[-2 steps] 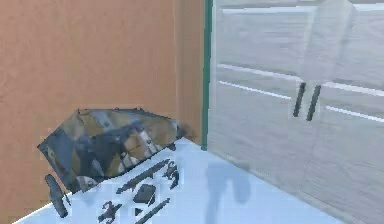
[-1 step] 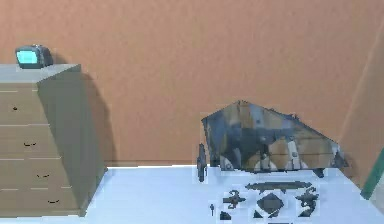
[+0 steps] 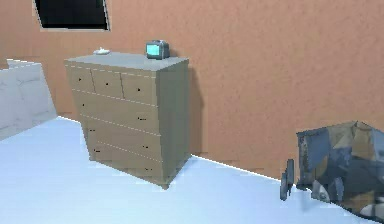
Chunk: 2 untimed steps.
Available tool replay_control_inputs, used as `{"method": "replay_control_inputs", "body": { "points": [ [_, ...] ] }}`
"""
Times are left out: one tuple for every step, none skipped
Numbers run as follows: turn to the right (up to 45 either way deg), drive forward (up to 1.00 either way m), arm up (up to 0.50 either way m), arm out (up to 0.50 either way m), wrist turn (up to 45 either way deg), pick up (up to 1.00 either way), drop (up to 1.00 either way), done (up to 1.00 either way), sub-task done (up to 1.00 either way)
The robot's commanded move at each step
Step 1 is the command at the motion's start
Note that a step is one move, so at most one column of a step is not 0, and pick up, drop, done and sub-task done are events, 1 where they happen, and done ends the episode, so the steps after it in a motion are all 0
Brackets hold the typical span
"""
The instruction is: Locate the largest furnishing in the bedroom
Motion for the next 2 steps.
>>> {"method": "replay_control_inputs", "body": {
  "points": [
    [0.0,0.3,0.0,0.0,0.0,0.0,0.0,0.0,0.0],
    [-45.0,0.0,0.0,0.0,0.0,0.0,0.0,0.0,0.0]
  ]
}}
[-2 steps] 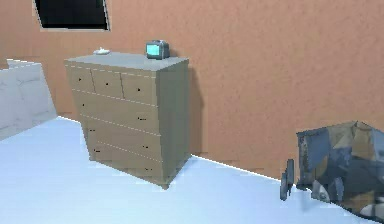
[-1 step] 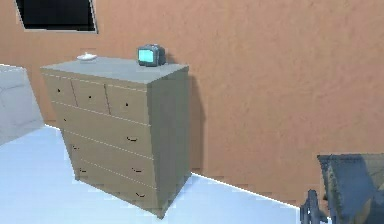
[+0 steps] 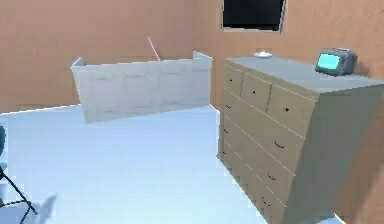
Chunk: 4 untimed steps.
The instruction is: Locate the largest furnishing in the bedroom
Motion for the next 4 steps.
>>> {"method": "replay_control_inputs", "body": {
  "points": [
    [-18.0,0.0,0.0,0.0,0.0,0.0,0.0,0.0,0.0],
    [0.0,1.0,0.0,0.0,0.0,0.0,0.0,0.0,0.0],
    [0.0,0.8,0.0,0.0,0.0,0.0,0.0,0.0,0.0],
    [-27.0,0.0,0.0,0.0,0.0,0.0,0.0,0.0,0.0]
  ]
}}
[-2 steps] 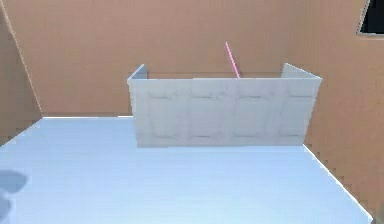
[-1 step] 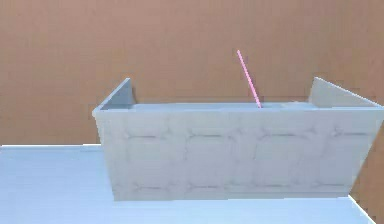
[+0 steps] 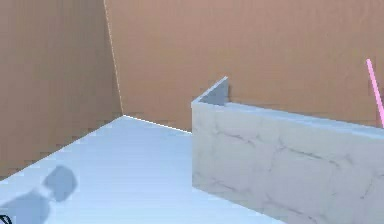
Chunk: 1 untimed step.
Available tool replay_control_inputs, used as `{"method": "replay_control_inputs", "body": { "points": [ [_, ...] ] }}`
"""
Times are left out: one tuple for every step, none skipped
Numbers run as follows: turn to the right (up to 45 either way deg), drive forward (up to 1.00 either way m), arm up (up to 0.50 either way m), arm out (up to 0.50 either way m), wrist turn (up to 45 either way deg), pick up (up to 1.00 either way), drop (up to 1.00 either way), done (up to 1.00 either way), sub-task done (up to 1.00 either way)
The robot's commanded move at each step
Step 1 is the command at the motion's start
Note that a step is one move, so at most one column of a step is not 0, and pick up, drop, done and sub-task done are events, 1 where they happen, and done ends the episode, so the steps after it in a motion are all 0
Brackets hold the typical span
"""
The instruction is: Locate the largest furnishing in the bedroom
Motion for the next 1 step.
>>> {"method": "replay_control_inputs", "body": {
  "points": [
    [0.0,0.65,0.0,0.0,0.0,0.0,0.0,0.0,0.0]
  ]
}}
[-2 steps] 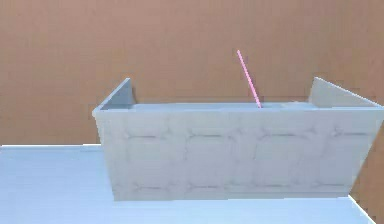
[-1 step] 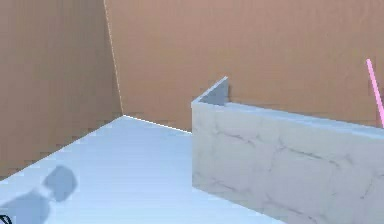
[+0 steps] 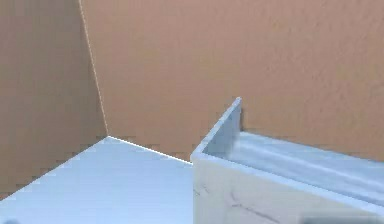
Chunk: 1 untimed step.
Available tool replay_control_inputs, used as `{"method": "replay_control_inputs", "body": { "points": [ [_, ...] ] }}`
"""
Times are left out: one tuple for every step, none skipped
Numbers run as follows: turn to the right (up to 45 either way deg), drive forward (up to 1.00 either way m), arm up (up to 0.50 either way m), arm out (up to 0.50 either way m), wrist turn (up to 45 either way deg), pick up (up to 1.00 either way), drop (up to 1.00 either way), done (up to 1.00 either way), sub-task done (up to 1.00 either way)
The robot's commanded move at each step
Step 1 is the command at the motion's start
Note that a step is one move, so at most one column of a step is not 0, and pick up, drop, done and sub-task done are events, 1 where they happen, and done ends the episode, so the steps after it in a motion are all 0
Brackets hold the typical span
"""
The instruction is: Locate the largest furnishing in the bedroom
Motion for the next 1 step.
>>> {"method": "replay_control_inputs", "body": {
  "points": [
    [45.0,0.0,0.0,0.0,0.0,0.0,0.0,0.0,0.0]
  ]
}}
